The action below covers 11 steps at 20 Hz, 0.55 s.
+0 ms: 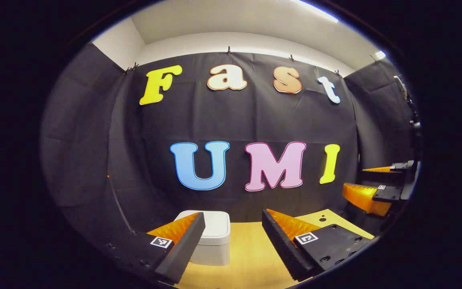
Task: Press the lid of the desktop garbage bin to open it, pick up the crumpled paper on the desktop and throw it into the bin, then pick up the pop can on the desktop and drop it into the bin, and finally close the garbage bin lid.
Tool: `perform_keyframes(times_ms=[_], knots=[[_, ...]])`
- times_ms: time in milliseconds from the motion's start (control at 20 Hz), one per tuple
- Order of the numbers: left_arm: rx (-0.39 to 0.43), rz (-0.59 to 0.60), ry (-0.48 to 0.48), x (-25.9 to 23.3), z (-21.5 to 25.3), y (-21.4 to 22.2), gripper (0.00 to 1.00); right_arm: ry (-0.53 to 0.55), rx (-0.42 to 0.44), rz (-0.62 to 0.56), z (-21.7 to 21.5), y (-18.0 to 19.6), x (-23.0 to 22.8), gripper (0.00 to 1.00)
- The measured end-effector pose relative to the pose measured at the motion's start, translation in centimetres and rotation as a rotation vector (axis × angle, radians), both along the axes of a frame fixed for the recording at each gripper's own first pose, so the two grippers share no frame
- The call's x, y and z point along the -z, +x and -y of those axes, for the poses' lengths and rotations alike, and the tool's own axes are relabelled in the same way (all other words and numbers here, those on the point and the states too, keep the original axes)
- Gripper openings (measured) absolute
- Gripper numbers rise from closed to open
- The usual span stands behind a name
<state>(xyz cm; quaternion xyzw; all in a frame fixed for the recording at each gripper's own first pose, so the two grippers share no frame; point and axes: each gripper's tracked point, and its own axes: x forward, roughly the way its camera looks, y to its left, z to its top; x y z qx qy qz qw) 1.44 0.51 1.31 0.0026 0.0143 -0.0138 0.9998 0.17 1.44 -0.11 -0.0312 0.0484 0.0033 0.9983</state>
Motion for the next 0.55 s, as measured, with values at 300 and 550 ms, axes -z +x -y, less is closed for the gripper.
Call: perform_keyframes(times_ms=[300,550], knots=[[-0.003,-0.029,-0.039,0.4,1.2,-1.0,0.95,-0.001,-0.011,0.001,1.3,-0.6,-0.1,0.97],[-0.028,-0.019,-0.015,-0.4,0.1,-1.0,0.99,0.022,0.009,0.019,1.4,0.5,-0.5,0.96]])
